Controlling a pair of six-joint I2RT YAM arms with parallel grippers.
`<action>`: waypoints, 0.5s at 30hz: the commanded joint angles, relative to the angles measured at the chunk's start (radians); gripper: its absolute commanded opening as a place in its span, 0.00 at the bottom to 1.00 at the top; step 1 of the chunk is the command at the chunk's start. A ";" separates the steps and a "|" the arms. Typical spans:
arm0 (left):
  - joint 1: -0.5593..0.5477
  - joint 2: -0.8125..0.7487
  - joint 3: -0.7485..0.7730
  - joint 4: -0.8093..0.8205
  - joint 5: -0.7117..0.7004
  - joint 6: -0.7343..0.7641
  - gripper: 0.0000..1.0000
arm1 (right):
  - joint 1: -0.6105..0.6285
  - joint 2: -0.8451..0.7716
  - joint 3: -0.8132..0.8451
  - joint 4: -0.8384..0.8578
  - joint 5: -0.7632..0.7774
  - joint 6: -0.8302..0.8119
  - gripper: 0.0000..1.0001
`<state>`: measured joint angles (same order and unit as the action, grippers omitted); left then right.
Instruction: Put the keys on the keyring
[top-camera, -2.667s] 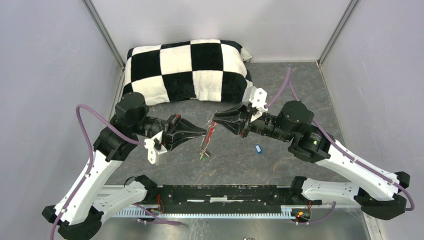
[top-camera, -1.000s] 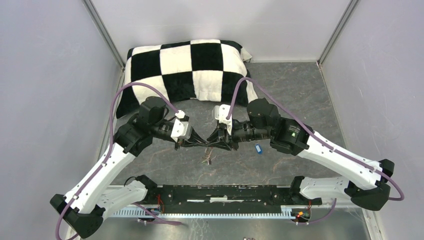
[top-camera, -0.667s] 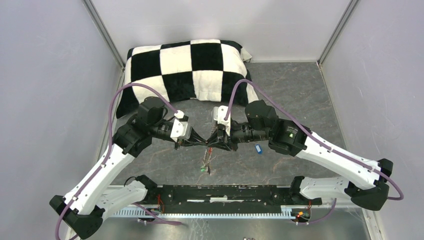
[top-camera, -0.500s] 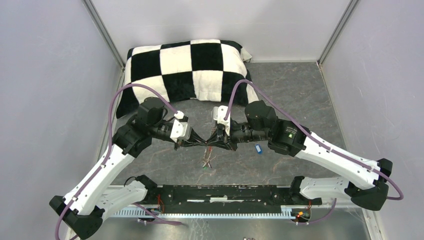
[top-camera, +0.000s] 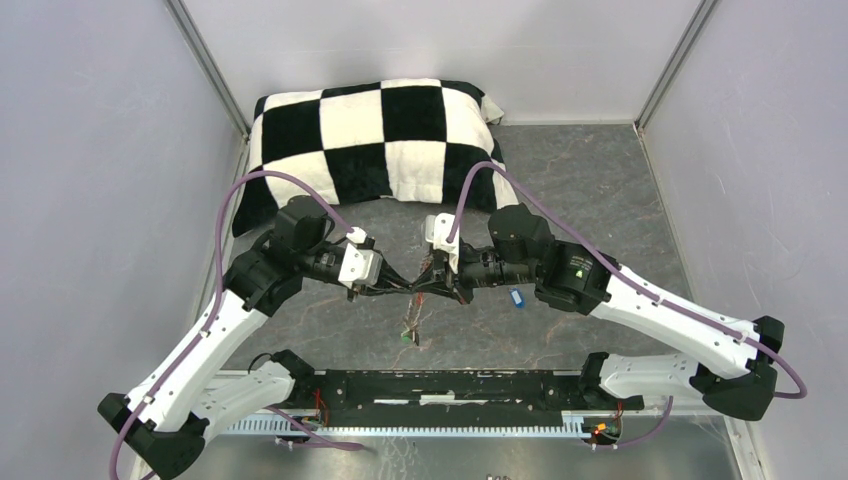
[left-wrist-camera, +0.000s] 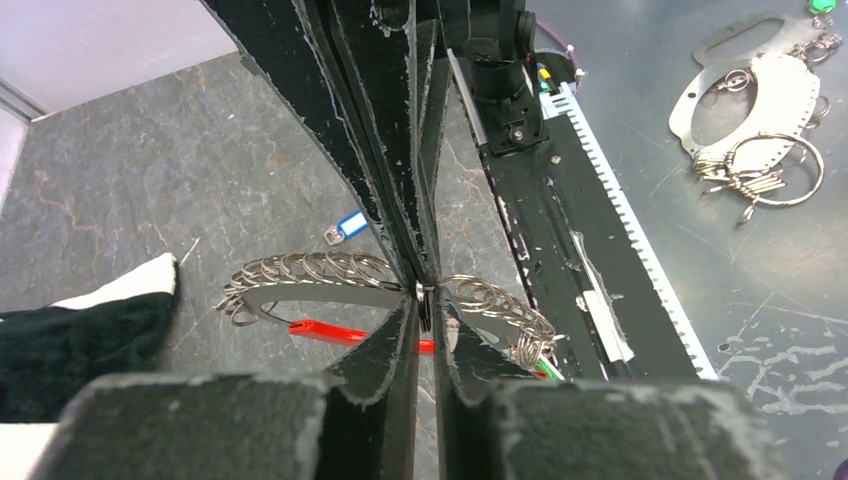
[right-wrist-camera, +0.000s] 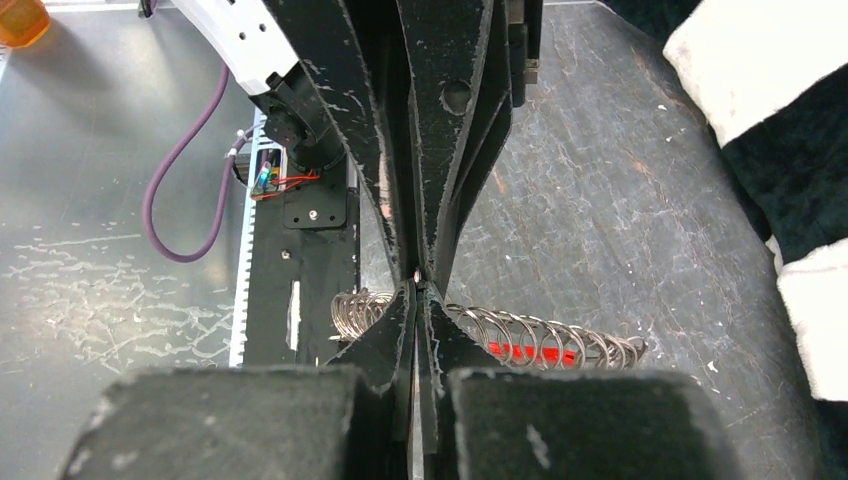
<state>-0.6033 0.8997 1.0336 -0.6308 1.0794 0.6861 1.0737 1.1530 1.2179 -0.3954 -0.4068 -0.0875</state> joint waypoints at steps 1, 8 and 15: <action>-0.004 -0.022 0.016 -0.008 0.029 -0.012 0.22 | 0.000 -0.033 -0.031 0.085 0.058 0.013 0.01; -0.004 -0.019 0.022 -0.127 0.020 0.023 0.45 | 0.000 -0.058 -0.053 0.104 0.031 0.028 0.01; -0.003 -0.023 0.002 -0.029 -0.137 -0.107 0.38 | 0.000 -0.073 -0.072 0.133 0.006 0.032 0.01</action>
<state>-0.6037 0.8936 1.0336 -0.7242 1.0351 0.6788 1.0733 1.1168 1.1477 -0.3492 -0.3843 -0.0677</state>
